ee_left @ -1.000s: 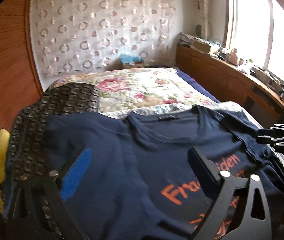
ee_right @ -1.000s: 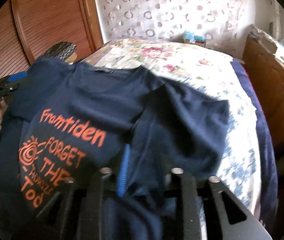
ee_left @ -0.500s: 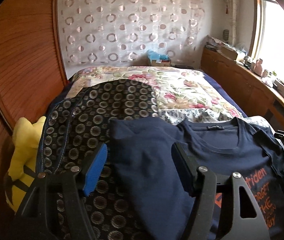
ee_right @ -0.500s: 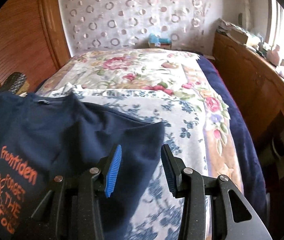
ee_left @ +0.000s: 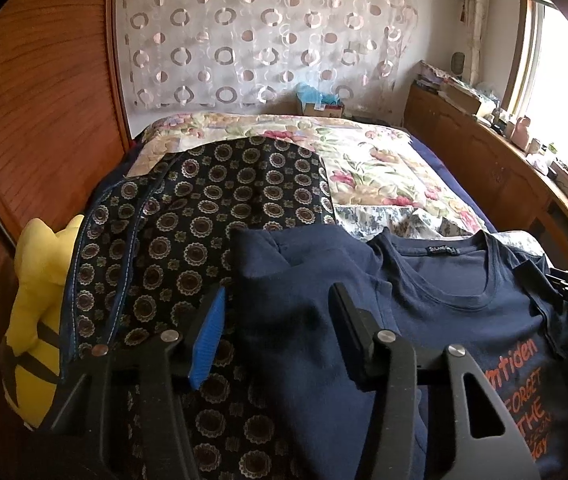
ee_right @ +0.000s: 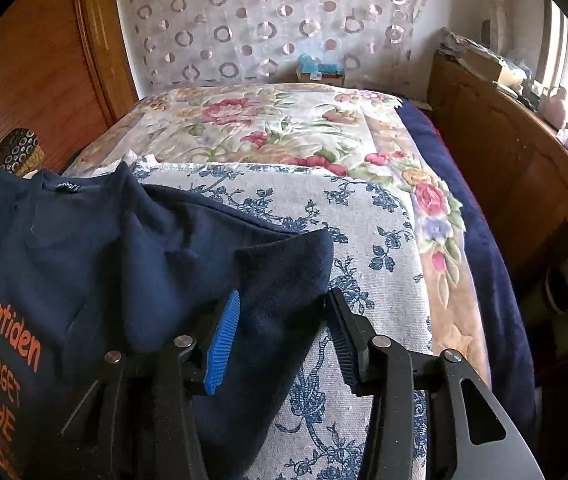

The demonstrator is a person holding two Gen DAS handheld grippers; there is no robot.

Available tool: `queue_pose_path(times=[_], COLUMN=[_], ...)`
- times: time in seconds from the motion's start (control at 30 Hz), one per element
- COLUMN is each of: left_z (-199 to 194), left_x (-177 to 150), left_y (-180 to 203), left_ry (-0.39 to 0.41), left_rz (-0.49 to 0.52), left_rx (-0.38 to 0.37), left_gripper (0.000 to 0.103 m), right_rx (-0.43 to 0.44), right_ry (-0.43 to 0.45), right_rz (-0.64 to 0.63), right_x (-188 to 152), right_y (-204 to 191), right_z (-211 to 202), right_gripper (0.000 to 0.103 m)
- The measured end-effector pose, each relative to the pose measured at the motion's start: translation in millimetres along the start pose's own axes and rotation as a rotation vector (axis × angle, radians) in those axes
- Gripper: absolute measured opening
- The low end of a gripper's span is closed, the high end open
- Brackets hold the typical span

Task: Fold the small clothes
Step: 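Close both grippers on the shirt's hem, then lift the hem with both grippers and carry it toward the collar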

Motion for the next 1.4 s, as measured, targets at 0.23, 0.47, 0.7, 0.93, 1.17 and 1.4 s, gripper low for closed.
queue_pose_path(times=[0.23, 0.47, 0.7, 0.93, 1.17, 1.4], left_z=[8.0, -5.1, -27.8, -58.7, -96.6, -125.7], left_x=[-0.8, -0.4, -2.6, -12.2, -29.9, -59.1], left_y=[2.3, 21.0, 37.3, 56.0, 66.9, 69.9], left_ry=[-0.023, 0.009, 0.056, 0.107, 0.168, 0.214], left_rz=[-0.019, 0.033, 0.056, 0.068, 0.071, 0.067], left_rx=[-0.039, -0.067, -0.098, -0.124, -0.134, -0.129], left_gripper=[0.038, 0.009, 0.003, 0.003, 0.003, 0.003], right_rx=[0.005, 0.008, 0.063, 0.121, 0.190, 0.236], right_ry=[-0.001, -0.021, -0.046, 0.015, 0.173, 0.279], right_rz=[-0.001, -0.020, -0.054, -0.008, -0.021, -0.052], right_x=[-0.5, 4.0, 9.9, 11.2, 5.4, -26.9], right_y=[3.8, -0.8, -9.6, -3.7, -15.0, -23.2], right_z=[2.0, 7.7, 13.3, -8.9, -76.8, -131.5], right_gripper=[0.052, 0.052, 0.021, 0.007, 0.007, 0.007])
Point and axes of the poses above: each gripper's, at about its wrist camera, not at the fingertips, and z roughly the way its jaws point, y to its right, x to its top, the point moved 6 cm from there along z, roughly the way its jaws point, and after that the axes turned 9 degrees about z, right-handed, at the moved point
